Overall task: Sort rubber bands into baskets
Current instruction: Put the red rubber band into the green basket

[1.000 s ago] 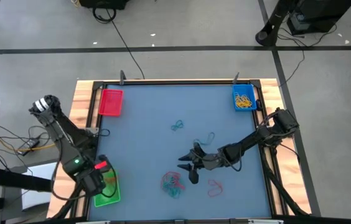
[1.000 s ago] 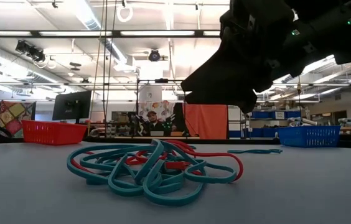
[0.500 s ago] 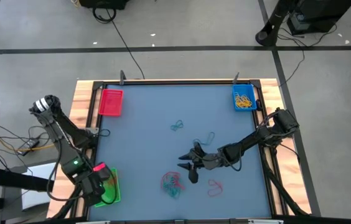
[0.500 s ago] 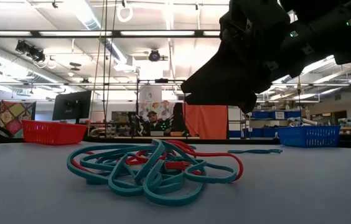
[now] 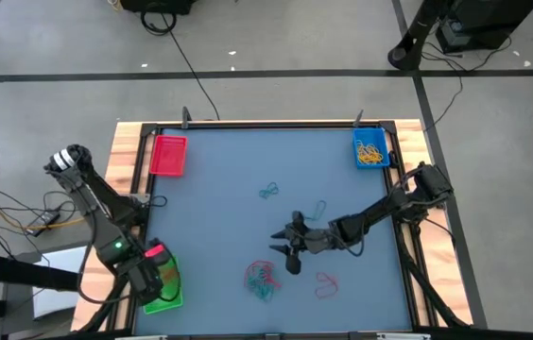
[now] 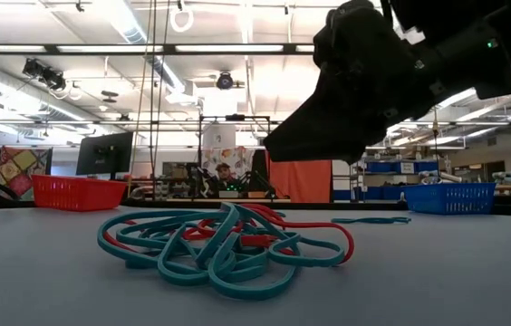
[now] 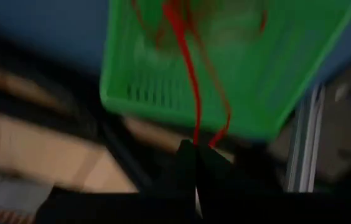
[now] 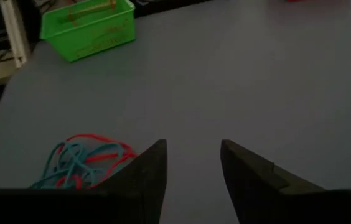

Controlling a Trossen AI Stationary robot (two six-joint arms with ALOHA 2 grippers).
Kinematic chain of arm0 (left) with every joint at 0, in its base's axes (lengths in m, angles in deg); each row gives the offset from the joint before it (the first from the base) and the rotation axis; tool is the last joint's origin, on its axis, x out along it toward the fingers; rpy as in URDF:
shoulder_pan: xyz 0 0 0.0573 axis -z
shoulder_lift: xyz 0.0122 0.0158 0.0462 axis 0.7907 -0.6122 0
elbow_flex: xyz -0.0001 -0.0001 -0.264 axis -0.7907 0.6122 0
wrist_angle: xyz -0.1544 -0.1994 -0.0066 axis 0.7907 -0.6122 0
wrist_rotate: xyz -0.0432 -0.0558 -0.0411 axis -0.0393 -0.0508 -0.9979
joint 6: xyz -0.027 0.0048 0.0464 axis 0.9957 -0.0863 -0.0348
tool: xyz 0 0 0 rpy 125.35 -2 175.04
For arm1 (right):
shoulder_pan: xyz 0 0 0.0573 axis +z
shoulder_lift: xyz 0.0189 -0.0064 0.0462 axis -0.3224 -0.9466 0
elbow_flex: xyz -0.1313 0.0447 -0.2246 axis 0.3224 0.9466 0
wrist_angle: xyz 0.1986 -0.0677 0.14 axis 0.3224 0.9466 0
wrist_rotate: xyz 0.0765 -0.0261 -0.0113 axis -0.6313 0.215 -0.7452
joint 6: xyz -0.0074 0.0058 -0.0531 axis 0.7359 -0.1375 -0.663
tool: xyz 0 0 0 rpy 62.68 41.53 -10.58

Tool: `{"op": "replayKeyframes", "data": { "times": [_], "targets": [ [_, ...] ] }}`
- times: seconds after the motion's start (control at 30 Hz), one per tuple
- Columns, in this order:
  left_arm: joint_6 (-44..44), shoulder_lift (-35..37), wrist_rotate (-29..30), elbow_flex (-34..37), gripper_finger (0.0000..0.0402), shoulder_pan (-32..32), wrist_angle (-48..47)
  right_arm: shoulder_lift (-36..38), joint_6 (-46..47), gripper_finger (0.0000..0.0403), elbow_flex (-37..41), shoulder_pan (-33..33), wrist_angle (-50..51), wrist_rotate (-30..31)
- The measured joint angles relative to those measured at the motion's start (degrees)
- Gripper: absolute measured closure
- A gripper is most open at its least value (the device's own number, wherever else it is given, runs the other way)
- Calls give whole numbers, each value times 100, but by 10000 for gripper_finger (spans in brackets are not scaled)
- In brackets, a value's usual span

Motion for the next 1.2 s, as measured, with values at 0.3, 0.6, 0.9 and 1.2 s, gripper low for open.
{"op": "replayKeyframes", "data": {
  "times": [0.3, 0.6, 0.9, 1.2],
  "targets": [
    [-20, -44, 1728, 2, 365, -71, 471, 0, -180, 235, 0, -74, 76, -975],
    [-68, -661, 1995, 7, 268, -63, 478, 0, -985, 236, 0, 196, 210, -981],
    [-1256, -713, 3829, 7, 233, -360, 1208, -613, -1553, 242, -2, 400, -354, -907],
    [-3510, -1091, 4821, 7, 236, -1140, 2800, -864, -1760, 248, -132, 397, -530, -1038]
  ]
}}
